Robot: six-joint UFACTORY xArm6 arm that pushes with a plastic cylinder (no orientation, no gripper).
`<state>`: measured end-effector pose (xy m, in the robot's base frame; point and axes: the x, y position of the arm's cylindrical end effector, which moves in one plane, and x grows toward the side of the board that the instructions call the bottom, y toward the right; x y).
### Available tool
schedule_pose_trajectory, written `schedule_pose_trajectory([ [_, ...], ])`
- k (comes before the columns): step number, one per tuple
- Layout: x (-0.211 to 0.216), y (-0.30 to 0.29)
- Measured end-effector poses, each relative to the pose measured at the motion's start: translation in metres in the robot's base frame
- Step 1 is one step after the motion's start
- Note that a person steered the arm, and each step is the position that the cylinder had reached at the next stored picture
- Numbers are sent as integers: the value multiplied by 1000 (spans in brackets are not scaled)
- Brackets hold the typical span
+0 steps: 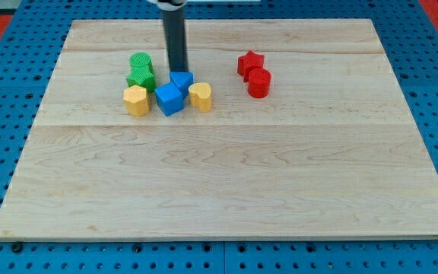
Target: Push the blue triangle into the yellow heart
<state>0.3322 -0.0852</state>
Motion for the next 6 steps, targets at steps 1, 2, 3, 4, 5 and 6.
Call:
schedule_pose_trajectory([
  [1,20,-9],
  [2,64,-9],
  [3,100,-9],
  [4,88,-41],
  [5,57,-40],
  [6,44,-26],
])
